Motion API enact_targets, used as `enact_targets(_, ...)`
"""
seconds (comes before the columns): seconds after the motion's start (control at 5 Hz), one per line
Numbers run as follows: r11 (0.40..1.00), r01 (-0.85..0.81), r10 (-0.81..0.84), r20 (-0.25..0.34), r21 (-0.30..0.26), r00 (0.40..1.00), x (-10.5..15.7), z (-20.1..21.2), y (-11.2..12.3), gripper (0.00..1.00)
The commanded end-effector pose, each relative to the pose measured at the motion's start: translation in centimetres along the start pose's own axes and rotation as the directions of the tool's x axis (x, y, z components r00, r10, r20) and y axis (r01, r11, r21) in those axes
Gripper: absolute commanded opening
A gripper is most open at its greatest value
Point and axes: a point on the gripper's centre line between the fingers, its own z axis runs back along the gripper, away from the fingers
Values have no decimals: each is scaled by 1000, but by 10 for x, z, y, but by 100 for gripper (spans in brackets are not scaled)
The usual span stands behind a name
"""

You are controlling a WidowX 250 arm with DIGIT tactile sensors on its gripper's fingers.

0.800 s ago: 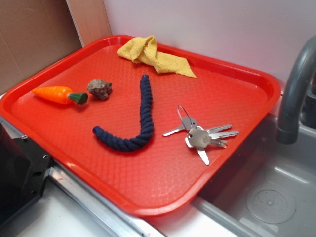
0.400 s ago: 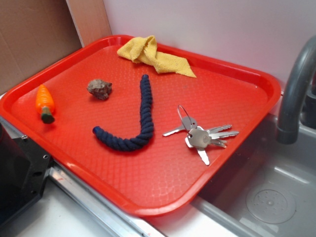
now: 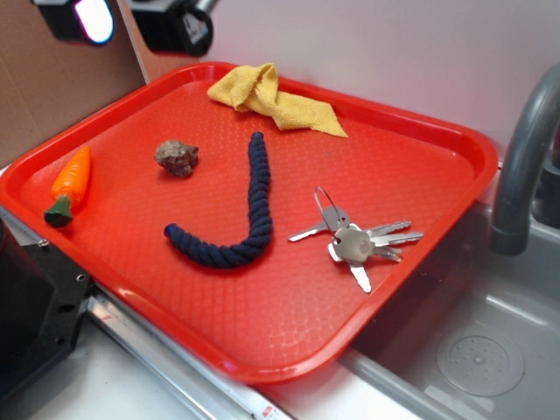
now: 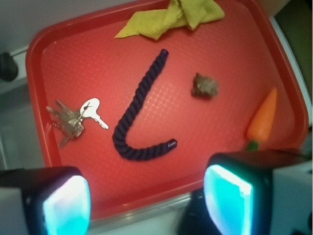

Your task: Grab the silver keys.

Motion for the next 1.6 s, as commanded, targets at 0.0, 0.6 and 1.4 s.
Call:
enact_targets(0.0,982,-191,189,-88,-10,978,13,-65,-31,100)
enact_targets(0.6,947,-319,315,-244,23,917,12,-130,-48,100)
enact_targets(1.4,949,-310,316,-260,66,912,12,-162,-69,0)
